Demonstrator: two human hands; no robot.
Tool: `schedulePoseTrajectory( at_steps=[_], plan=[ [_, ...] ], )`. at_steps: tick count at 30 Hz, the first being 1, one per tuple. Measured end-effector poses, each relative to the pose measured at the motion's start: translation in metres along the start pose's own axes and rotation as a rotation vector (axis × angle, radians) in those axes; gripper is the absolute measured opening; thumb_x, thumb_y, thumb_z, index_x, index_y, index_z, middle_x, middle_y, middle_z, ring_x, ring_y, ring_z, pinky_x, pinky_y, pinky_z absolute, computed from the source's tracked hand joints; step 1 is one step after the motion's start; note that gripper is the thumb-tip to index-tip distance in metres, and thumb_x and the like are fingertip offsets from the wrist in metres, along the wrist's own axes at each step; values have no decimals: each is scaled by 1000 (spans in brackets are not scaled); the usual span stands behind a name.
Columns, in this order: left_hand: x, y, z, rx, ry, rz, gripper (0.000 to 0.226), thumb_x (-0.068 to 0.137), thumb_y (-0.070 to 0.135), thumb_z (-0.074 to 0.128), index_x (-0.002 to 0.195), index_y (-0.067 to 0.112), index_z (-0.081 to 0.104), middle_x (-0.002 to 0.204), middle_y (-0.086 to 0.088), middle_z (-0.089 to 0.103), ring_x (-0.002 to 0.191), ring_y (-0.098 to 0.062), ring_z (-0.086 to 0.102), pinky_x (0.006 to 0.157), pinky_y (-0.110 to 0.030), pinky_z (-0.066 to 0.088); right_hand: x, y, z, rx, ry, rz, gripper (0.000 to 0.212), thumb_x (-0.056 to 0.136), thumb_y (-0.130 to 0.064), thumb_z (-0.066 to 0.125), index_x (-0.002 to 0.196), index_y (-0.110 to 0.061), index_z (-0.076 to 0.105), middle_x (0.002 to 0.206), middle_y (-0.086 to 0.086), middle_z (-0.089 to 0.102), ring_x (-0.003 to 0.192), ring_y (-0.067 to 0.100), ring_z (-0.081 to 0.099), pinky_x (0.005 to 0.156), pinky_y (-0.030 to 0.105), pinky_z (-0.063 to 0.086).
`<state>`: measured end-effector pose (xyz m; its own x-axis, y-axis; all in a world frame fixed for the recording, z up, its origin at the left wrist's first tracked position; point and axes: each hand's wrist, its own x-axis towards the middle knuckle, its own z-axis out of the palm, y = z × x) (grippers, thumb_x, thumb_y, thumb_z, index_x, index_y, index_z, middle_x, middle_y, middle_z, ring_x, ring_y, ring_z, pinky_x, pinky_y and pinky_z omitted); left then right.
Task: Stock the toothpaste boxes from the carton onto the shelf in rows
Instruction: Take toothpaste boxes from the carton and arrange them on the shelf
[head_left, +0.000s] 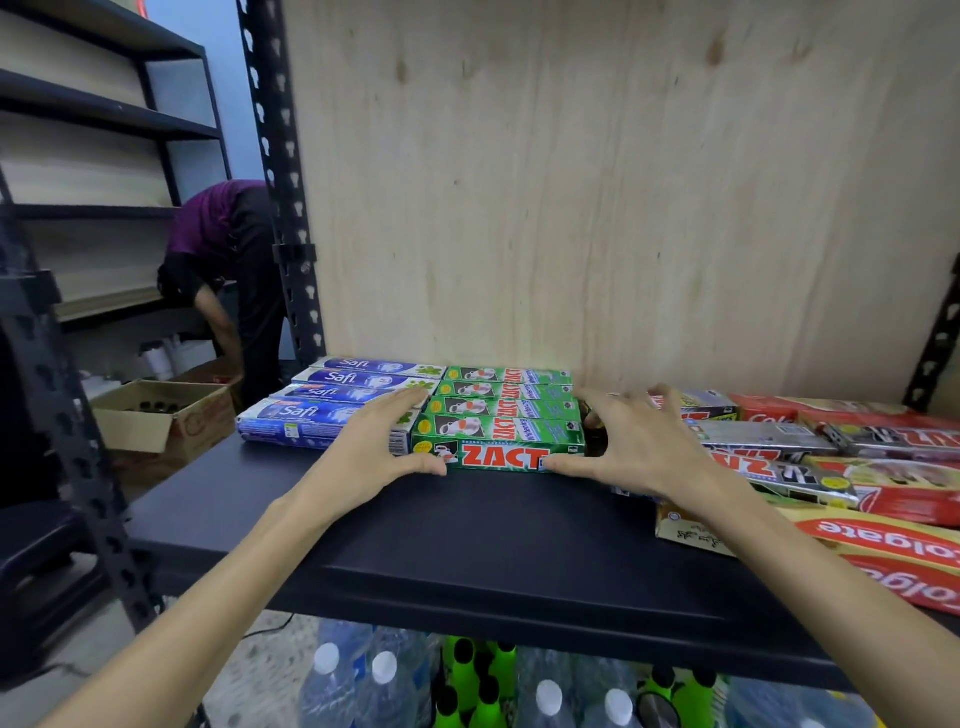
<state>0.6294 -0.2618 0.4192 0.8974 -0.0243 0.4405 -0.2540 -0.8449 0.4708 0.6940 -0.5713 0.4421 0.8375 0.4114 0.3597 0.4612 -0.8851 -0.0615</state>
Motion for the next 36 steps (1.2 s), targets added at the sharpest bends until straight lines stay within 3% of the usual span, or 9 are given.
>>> schedulePoseTrajectory(
  at_steps=[3,7,14,22,29,36],
  plan=[
    [1,-7,1,37,87,-14,94,67,65,79,147,24,49,150,5,49,140,-14,38,115,-36,31,-1,-3,-1,-40,-4,-1,97,74,-93,41,151,-35,36,141,-9,58,134,20,47,115,55,18],
    [6,-19,3,108,68,-7,105,61,91,57,142,25,55,149,7,52,142,-15,38,117,-42,32,-2,-6,-2,-49,-13,-18,91,78,-89,41,149,-33,41,149,-8,52,137,19,45,116,55,15],
    [11,-19,8,130,91,11,83,74,62,74,145,23,54,152,4,49,146,-16,32,119,-40,26,-3,-5,-2,-45,-7,-21,91,75,-91,41,143,-31,48,143,-8,56,133,18,47,115,53,19],
    [6,-11,9,157,100,39,91,67,91,47,139,37,56,148,14,51,140,-10,37,118,-42,24,-4,-3,-2,-11,-12,-2,92,74,-94,37,142,-34,46,134,-11,62,131,18,49,114,56,21],
    [4,9,10,71,121,31,78,76,80,60,143,41,49,147,16,50,139,-11,38,117,-42,23,-7,-5,-7,84,91,39,91,71,-96,37,139,-37,51,118,-16,68,121,16,55,110,53,24],
    [2,20,14,63,164,22,74,76,79,61,138,39,54,143,14,54,135,-11,42,115,-39,26,-9,-7,-9,51,87,26,92,71,-97,37,140,-37,51,122,-12,67,124,17,51,109,52,21]
  ],
)
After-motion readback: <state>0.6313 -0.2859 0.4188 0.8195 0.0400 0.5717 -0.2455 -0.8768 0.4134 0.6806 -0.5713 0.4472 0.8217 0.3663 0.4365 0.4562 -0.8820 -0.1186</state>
